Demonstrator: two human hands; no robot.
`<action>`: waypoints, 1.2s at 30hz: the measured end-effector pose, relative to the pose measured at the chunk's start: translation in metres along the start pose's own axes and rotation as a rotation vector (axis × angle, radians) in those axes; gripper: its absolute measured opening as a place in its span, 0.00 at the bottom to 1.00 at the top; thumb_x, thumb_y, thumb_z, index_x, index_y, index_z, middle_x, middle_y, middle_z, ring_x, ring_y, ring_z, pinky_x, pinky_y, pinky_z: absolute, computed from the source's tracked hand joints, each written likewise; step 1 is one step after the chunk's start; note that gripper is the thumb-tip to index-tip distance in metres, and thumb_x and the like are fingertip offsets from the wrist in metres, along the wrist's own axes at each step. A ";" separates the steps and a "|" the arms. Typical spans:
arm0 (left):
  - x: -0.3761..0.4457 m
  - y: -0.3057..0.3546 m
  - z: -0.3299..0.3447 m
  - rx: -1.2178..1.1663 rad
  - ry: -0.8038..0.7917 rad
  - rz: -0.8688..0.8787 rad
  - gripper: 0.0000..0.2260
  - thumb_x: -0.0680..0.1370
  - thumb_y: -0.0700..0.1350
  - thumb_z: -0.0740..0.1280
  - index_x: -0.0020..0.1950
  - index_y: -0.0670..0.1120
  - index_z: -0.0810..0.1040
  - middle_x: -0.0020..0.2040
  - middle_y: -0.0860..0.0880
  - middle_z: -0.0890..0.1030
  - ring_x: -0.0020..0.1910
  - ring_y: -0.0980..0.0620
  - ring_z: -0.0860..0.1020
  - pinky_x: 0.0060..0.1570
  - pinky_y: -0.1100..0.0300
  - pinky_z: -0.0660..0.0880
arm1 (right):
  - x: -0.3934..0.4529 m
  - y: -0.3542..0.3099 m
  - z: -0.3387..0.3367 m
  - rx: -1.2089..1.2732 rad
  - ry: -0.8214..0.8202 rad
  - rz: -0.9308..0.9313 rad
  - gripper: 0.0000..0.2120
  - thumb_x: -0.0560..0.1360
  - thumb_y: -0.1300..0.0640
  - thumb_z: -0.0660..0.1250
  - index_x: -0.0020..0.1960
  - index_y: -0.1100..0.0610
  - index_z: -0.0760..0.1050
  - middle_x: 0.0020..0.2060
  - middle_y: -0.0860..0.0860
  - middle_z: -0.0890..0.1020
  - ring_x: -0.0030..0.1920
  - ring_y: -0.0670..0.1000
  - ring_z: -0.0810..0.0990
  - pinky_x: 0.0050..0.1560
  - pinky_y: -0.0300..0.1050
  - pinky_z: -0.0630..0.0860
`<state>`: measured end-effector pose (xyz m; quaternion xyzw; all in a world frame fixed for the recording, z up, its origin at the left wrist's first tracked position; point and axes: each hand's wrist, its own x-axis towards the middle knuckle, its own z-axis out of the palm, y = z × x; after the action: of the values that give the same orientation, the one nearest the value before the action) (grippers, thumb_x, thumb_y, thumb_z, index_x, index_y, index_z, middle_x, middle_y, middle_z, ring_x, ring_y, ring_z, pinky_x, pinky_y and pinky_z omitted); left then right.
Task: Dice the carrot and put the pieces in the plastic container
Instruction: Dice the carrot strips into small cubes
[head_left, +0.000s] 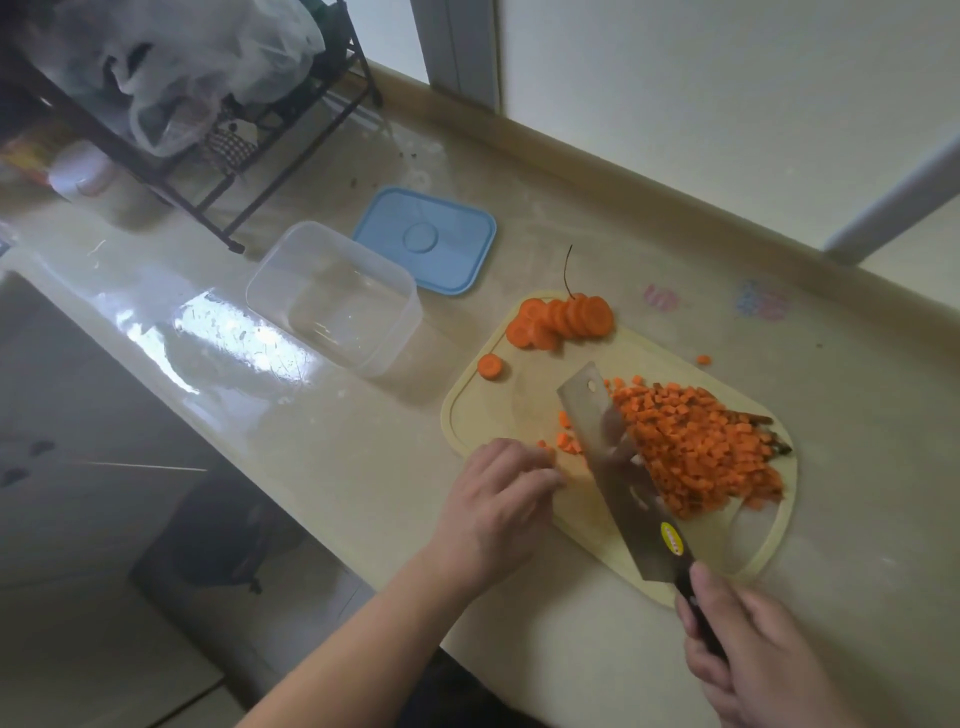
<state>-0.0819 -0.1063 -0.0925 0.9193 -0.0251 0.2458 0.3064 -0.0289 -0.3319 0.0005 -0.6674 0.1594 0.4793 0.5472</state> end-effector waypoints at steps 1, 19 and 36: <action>-0.003 -0.001 -0.001 -0.001 0.044 -0.039 0.06 0.74 0.33 0.73 0.49 0.41 0.83 0.50 0.46 0.80 0.46 0.44 0.78 0.46 0.52 0.76 | -0.001 0.001 -0.002 -0.018 0.026 -0.029 0.30 0.62 0.29 0.66 0.32 0.58 0.69 0.22 0.56 0.61 0.21 0.44 0.55 0.23 0.29 0.53; -0.001 0.002 0.002 0.362 -0.097 0.011 0.03 0.77 0.47 0.72 0.47 0.49 0.83 0.49 0.51 0.79 0.49 0.45 0.71 0.47 0.51 0.67 | 0.000 0.017 -0.016 -0.219 0.144 -0.192 0.45 0.47 0.15 0.62 0.34 0.58 0.69 0.23 0.54 0.63 0.23 0.49 0.57 0.27 0.34 0.54; -0.019 0.002 0.008 0.301 -0.022 -0.079 0.03 0.79 0.46 0.72 0.51 0.49 0.84 0.52 0.54 0.80 0.50 0.47 0.73 0.48 0.53 0.67 | 0.005 0.019 -0.015 -0.286 0.152 -0.206 0.45 0.48 0.15 0.62 0.33 0.59 0.70 0.21 0.54 0.65 0.23 0.50 0.64 0.24 0.36 0.57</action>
<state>-0.0952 -0.1141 -0.1059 0.9578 0.0449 0.2243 0.1742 -0.0336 -0.3503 -0.0152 -0.7854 0.0614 0.3870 0.4793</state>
